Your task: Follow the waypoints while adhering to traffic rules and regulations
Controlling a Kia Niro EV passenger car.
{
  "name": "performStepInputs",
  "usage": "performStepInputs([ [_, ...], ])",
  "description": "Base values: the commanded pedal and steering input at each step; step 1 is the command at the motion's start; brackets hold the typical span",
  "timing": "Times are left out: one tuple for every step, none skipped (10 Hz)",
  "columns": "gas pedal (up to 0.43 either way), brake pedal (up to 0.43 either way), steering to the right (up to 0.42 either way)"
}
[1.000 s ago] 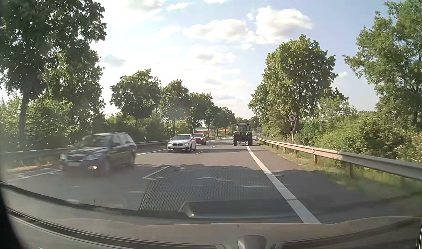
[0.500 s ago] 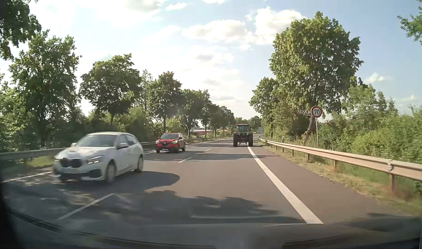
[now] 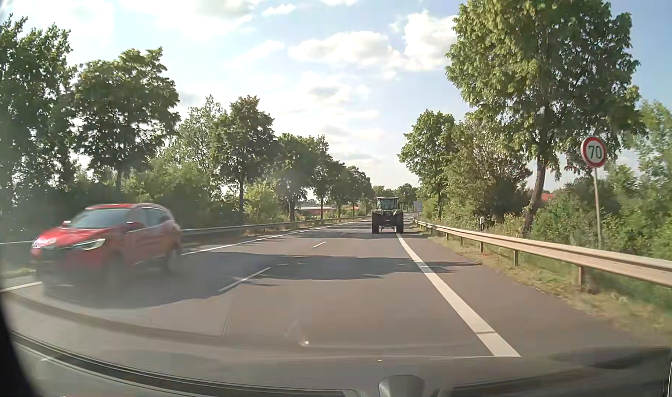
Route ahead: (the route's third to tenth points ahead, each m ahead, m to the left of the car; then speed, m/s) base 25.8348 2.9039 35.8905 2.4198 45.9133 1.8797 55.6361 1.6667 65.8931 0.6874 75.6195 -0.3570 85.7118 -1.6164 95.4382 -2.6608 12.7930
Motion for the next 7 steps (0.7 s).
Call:
performStepInputs([
  [0.130, 0.006, 0.009],
  [0.130, 0.006, 0.009],
  [0.130, 0.006, 0.008],
  [0.138, 0.006, 0.008],
  [0.138, 0.006, 0.008],
  [0.138, 0.006, 0.008],
  [0.138, 0.006, 0.008],
])
